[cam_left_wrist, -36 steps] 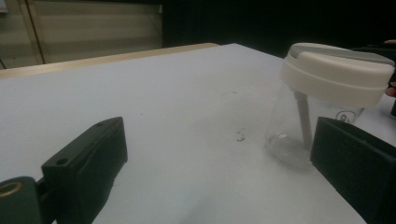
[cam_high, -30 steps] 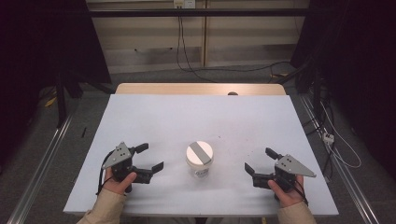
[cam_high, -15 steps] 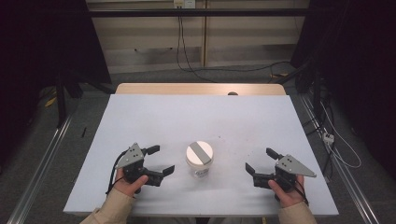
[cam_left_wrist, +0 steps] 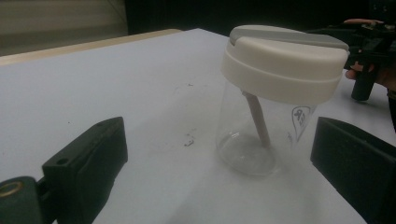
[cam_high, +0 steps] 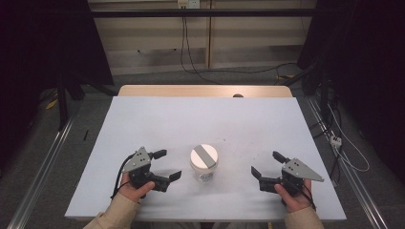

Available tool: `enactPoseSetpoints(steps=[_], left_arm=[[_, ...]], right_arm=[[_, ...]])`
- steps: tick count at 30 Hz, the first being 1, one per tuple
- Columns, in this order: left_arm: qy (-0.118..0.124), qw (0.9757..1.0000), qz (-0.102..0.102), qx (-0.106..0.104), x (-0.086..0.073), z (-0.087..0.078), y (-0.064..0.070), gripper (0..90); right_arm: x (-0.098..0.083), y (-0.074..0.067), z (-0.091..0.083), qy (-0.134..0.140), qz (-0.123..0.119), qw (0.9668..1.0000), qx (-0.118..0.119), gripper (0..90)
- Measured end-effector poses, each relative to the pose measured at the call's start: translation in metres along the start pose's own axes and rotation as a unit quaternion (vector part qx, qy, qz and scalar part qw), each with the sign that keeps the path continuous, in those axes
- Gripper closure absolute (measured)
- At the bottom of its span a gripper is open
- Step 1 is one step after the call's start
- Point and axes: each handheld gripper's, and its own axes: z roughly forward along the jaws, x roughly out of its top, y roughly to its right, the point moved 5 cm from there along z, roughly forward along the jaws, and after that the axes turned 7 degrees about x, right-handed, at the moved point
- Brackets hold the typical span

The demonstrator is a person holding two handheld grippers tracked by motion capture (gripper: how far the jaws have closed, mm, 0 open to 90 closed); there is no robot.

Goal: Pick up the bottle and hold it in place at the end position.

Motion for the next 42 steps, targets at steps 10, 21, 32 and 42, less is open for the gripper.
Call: enactPoseSetpoints(steps=[10,21,32,42], left_arm=[[-0.004,1.0000,0.000,-0.002,0.000,0.002,0.001,3.6],[-0.010,0.9999,0.008,-0.003,0.000,0.008,0.005,3.6],[-0.025,0.9994,0.018,-0.011,0.003,0.024,0.018,3.7],[-0.043,0.9986,0.026,-0.018,0.001,0.035,0.027,3.9]], right_arm=[[-0.001,0.001,0.000,-0.002,0.001,1.0000,0.002,3.9],[0.000,0.000,0.001,-0.001,0.000,1.0000,0.002,4.0],[0.000,0.000,0.000,0.000,-0.001,1.0000,0.001,4.1],[0.001,0.001,0.000,0.002,-0.003,1.0000,0.002,3.9]])
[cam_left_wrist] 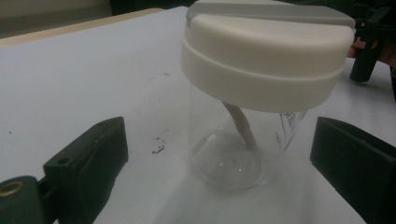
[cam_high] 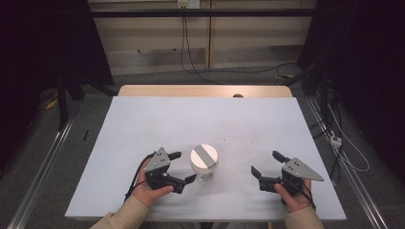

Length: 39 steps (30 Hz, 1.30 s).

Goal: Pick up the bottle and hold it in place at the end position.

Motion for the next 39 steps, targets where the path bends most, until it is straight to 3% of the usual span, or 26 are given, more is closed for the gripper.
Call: enactPoseSetpoints(steps=[34,39], left_arm=[[-0.018,0.9998,0.009,-0.001,-0.001,0.009,0.010,4.0],[-0.020,0.9997,0.011,0.006,0.000,0.014,0.012,4.0]], right_arm=[[0.000,-0.001,0.002,0.000,0.000,1.0000,0.004,4.0],[0.000,-0.002,0.005,-0.003,-0.003,1.0000,0.008,4.0]])
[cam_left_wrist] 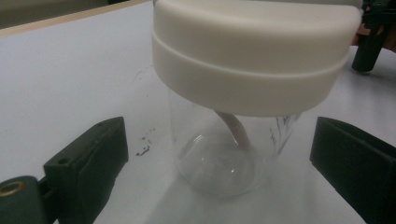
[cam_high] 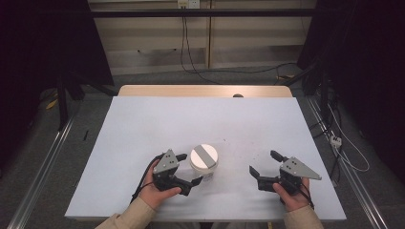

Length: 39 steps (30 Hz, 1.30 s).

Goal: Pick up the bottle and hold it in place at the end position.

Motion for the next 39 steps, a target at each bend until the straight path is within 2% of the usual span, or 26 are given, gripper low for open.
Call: enactPoseSetpoints(steps=[3,6,24,32,39], left_arm=[[-0.003,1.0000,-0.003,0.008,0.001,0.005,0.000,4.0],[-0.005,0.9999,-0.010,0.007,0.001,0.011,0.002,4.0],[-0.012,0.9994,-0.007,0.031,0.004,0.035,0.014,6.2],[-0.012,0.9990,-0.006,0.042,0.005,0.037,0.013,7.1],[-0.004,0.9992,-0.007,0.040,0.006,0.039,0.015,8.7]], right_arm=[[0.000,0.001,0.000,0.001,0.001,1.0000,0.000,4.0],[0.000,0.002,0.000,0.001,0.001,1.0000,-0.001,4.0],[0.000,0.002,0.001,-0.002,-0.001,1.0000,-0.001,4.1],[0.000,0.002,0.001,-0.002,-0.003,1.0000,-0.002,4.1],[0.001,0.001,0.001,-0.002,-0.004,1.0000,0.000,4.1]])
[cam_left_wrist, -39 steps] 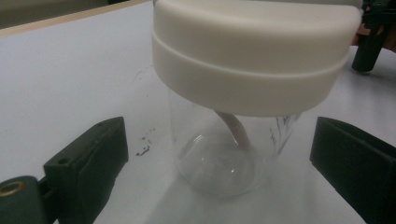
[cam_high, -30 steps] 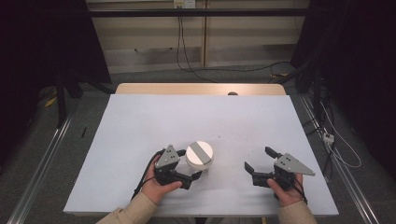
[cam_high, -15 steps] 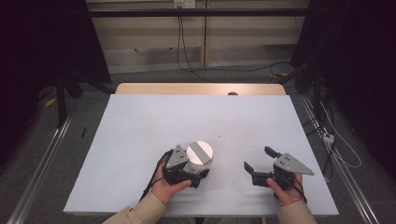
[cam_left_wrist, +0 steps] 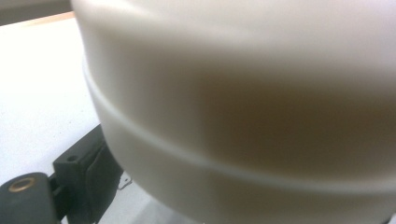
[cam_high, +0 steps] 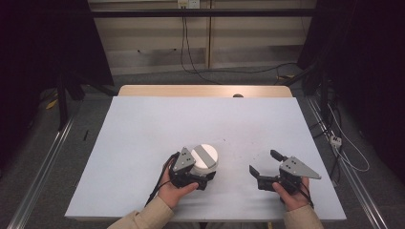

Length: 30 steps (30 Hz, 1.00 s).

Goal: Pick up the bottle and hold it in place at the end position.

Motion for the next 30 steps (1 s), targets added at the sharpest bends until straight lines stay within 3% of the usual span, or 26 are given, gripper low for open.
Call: enactPoseSetpoints(steps=[9,17,30], left_arm=[[0.023,0.9997,0.010,-0.005,0.004,-0.001,0.002,18.1],[0.027,0.9995,0.011,-0.013,0.005,-0.001,0.001,18.3],[0.034,0.9994,0.008,-0.004,0.021,0.002,-0.016,18.4]], right_arm=[[0.000,0.000,0.000,0.000,0.000,1.0000,0.001,4.1],[0.000,0.001,-0.002,0.000,0.001,1.0000,-0.002,4.2],[0.000,0.001,-0.002,0.000,0.000,1.0000,-0.002,4.2]])
